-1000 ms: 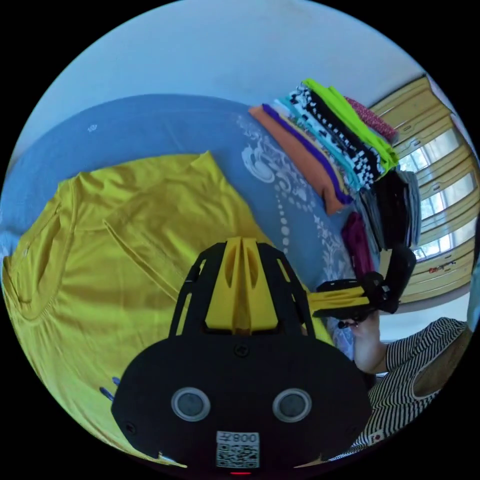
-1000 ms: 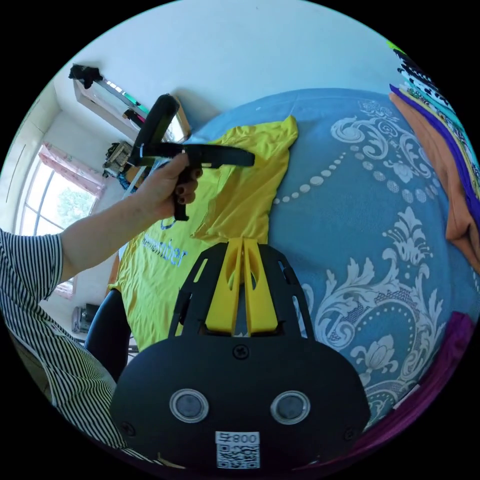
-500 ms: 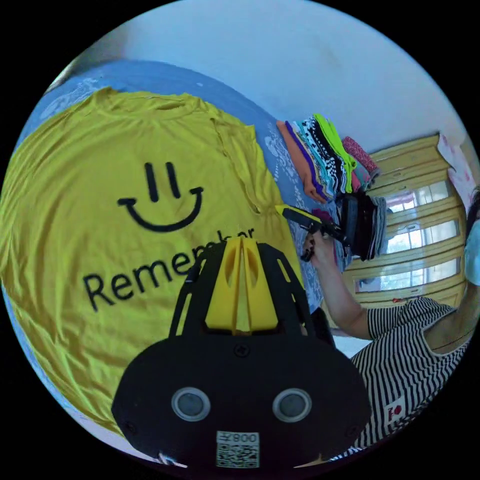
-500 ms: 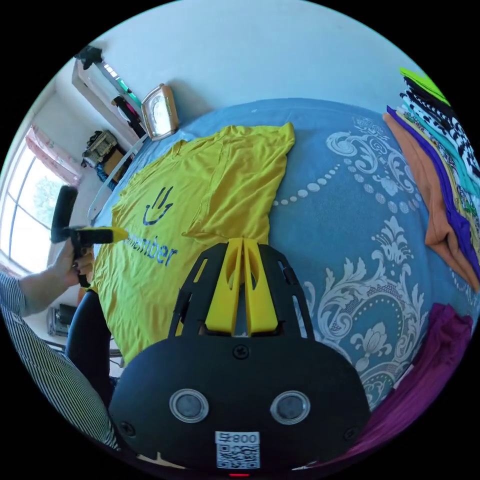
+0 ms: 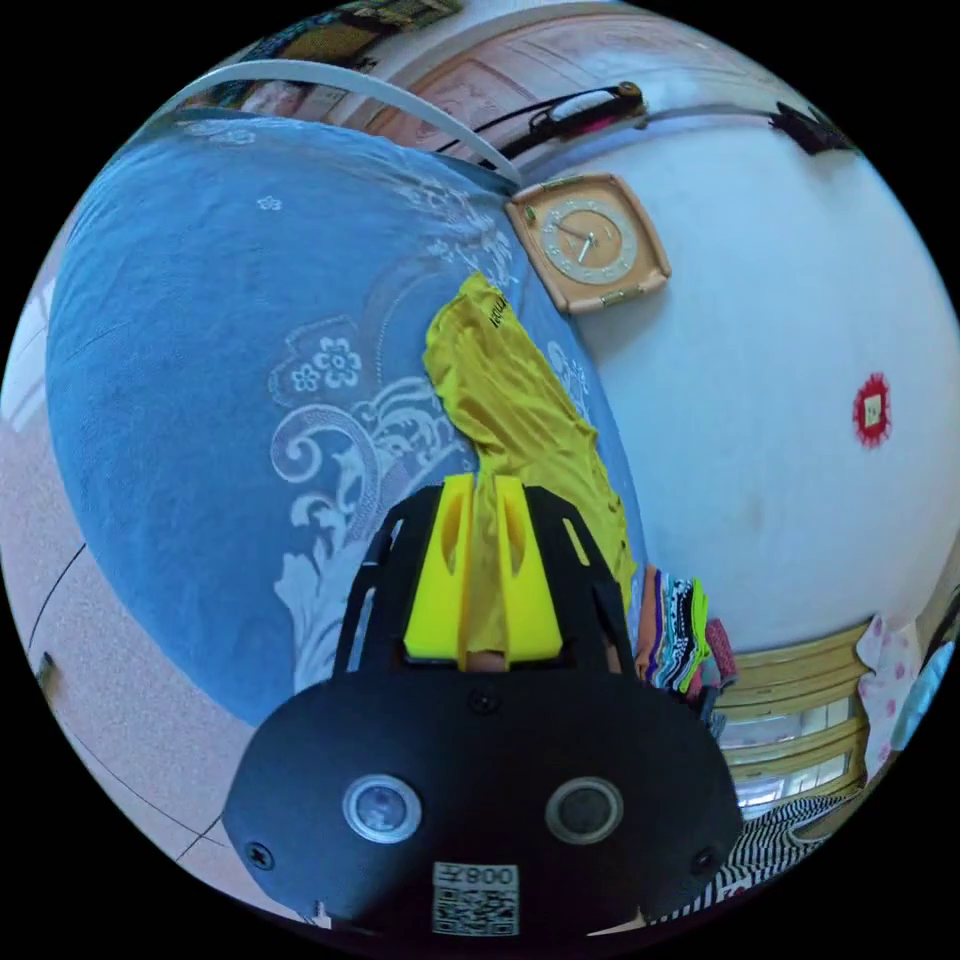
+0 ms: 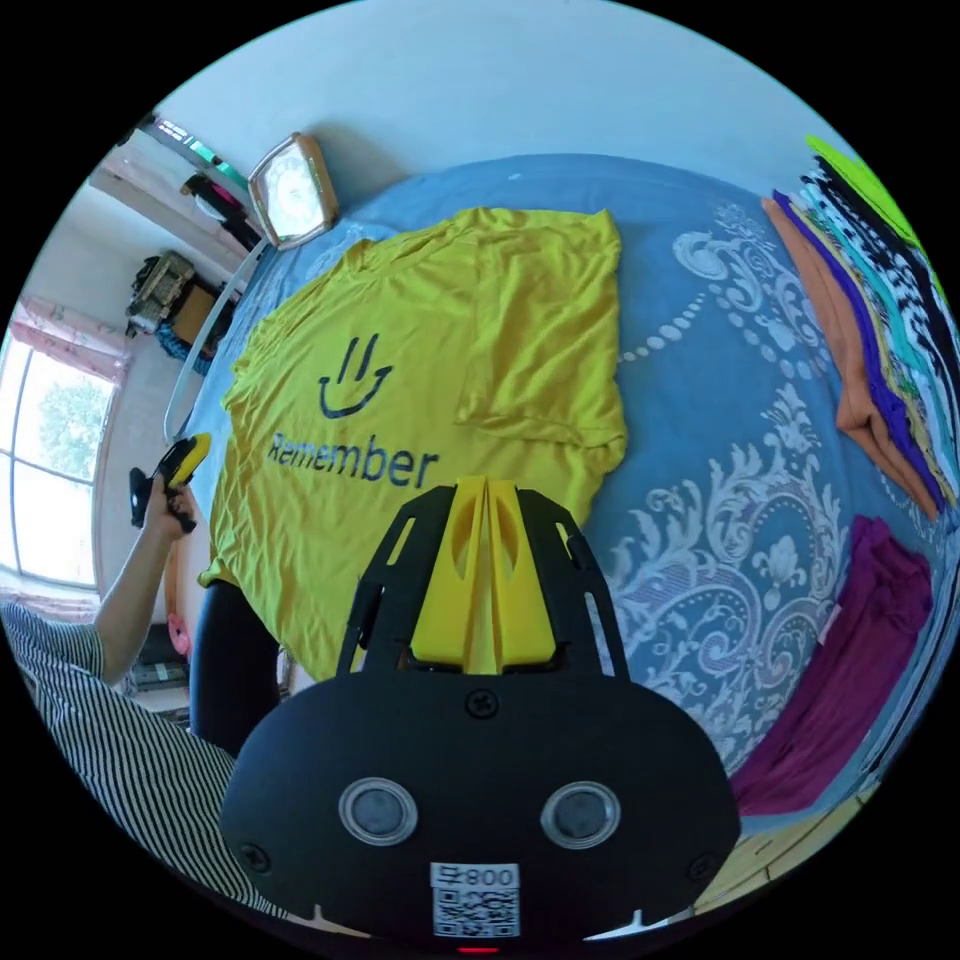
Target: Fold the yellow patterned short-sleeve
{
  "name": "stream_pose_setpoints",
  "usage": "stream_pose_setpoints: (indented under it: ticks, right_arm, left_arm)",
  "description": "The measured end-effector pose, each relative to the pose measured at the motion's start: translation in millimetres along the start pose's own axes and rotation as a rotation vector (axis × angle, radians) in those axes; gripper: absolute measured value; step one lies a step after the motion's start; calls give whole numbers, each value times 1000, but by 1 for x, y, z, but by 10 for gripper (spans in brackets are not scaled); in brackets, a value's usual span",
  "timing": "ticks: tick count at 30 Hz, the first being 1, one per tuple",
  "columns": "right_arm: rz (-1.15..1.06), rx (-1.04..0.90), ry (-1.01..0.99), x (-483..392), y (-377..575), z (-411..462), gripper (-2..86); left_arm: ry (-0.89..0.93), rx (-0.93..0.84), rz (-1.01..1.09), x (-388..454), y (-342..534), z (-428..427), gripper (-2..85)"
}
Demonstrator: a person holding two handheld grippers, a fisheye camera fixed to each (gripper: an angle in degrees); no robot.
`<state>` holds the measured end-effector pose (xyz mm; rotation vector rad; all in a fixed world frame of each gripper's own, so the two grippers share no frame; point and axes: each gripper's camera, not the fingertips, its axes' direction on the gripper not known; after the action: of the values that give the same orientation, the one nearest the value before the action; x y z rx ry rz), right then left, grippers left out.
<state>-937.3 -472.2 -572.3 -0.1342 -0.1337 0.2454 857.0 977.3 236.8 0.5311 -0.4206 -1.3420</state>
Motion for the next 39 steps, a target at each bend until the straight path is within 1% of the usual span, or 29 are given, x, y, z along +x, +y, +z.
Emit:
stream_pose_setpoints:
  ticks: [4,5,7,14,16,20,24,25,27,28,30,34,36,39]
  right_arm:
    - [-78,-40,-47,-84,-75,5,1]
    - [-112,-51,-64,-113,-103,8,1]
    - [-166,-71,-88,-158,-146,14,1]
    - [-386,-104,-179,-339,-319,34,4]
    - [-443,-110,-192,-385,-361,39,6]
    - [-585,-122,-216,-498,-463,52,16]
    - [-708,-100,-198,-613,-558,68,30]
    - [-721,-92,-188,-629,-571,71,33]
    - [-762,-85,-161,-692,-624,84,43]
    - [-771,-84,-156,-707,-637,88,45]
    - [-809,-90,-122,-766,-684,102,51]
    - [-883,-93,-37,-848,-738,123,55]
    - [-902,-139,8,-890,-767,145,55]
    - [-925,-181,28,-930,-794,169,55]
  left_arm:
    - [64,51,-70,-88,-14,0,75]
    - [67,53,-73,-99,-16,1,74]
    - [136,70,-75,-139,-19,6,66]
    - [231,128,-85,-229,-7,11,21]
    - [291,184,-96,-257,5,9,14]
    - [318,283,-75,-294,22,3,10]
    - [333,326,-55,-329,28,3,9]
    - [321,324,-50,-337,28,4,8]
    - [315,312,-31,-347,27,6,8]
    - [318,293,-28,-354,26,8,8]
    - [339,280,-36,-367,25,11,9]
    - [349,281,-41,-387,25,16,9]
    - [343,281,-36,-393,25,18,9]
    - [356,280,-38,-402,23,23,8]
